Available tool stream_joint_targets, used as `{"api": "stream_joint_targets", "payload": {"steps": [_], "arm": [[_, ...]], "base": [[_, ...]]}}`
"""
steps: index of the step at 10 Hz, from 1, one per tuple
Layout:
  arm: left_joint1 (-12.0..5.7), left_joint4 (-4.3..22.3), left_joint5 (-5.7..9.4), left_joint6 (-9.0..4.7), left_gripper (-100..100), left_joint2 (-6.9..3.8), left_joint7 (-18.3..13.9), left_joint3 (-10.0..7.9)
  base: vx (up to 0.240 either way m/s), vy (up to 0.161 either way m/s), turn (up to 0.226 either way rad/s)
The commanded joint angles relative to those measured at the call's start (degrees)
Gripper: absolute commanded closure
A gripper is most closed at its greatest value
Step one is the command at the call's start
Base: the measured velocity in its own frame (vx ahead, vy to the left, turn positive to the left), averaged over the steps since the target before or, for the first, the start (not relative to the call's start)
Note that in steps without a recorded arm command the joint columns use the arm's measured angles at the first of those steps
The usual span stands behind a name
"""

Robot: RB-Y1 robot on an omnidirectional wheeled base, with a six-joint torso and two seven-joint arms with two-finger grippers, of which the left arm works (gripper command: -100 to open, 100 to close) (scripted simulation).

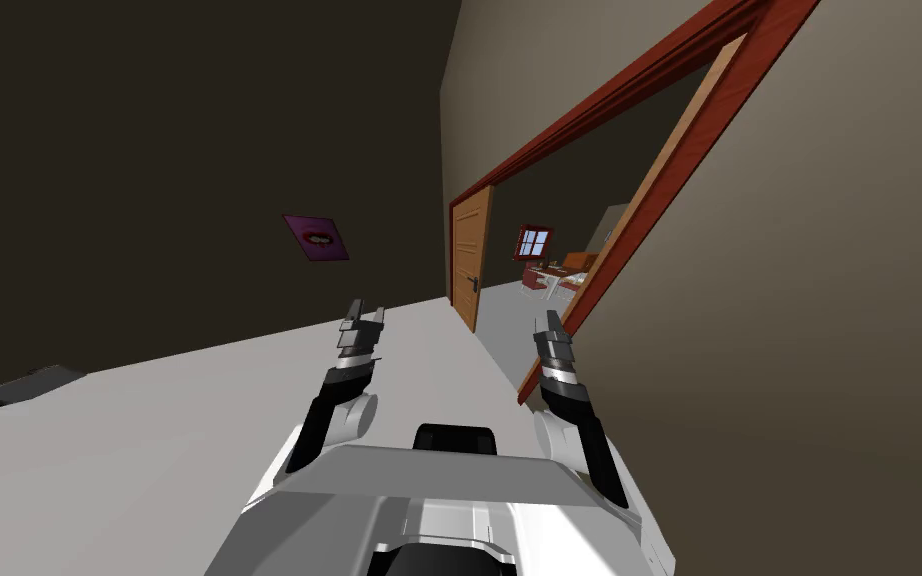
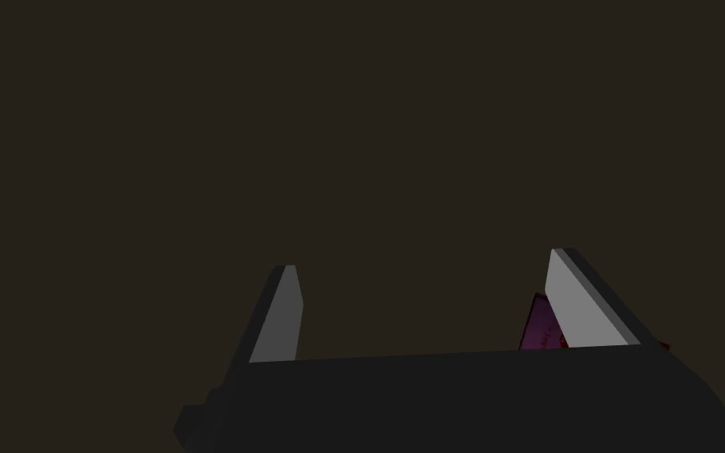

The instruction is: Push the door open

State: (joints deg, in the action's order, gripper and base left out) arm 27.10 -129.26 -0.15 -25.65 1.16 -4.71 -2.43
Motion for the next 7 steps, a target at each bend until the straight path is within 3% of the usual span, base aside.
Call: {"api": "stream_joint_targets", "payload": {"steps": [1,7], "arm": [[-1.16,1.89,0.03,-0.01,-100,-0.89,-0.1,0.48],[-5.53,8.97,0.14,-0.06,-100,-3.27,-0.46,2.26]], "base": [[0.002,0.036,-0.106],[0.165,0.048,-0.078]]}}
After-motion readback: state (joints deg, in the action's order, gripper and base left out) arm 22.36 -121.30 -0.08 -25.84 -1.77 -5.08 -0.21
